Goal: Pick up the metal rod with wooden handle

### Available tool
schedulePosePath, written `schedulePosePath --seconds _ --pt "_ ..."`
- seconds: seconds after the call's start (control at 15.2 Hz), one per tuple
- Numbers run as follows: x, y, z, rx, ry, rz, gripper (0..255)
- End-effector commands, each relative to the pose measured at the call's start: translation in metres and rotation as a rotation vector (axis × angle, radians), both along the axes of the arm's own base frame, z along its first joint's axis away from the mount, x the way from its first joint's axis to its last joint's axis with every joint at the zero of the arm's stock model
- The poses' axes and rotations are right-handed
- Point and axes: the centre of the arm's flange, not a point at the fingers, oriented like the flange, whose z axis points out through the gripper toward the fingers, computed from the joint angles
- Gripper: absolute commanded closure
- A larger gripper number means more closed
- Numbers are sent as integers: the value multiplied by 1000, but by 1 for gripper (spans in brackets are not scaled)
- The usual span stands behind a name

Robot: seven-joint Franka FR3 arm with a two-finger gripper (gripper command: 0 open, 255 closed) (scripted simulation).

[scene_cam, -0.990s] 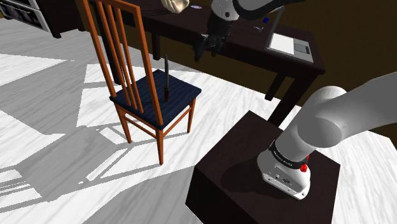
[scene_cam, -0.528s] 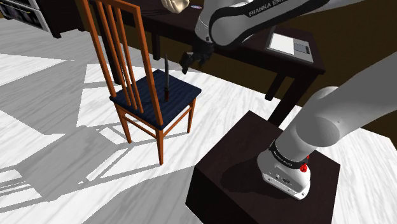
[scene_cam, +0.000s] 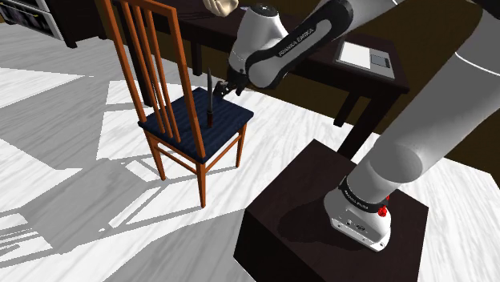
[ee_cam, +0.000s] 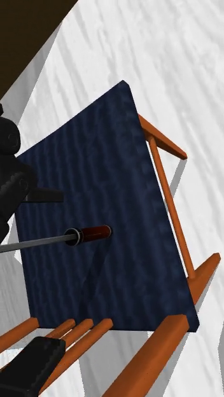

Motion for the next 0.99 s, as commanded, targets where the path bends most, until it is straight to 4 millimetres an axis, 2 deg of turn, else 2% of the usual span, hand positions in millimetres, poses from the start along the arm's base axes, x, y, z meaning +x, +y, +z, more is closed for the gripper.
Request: schedulePosePath --seconds 0.0,0.66,0.92 --pt "14 2 -22 -5 -14 0 0" --pt "95 -1 -122 -39 -78 -9 0" --pt "100 -2 -142 -40 -81 -10 0"
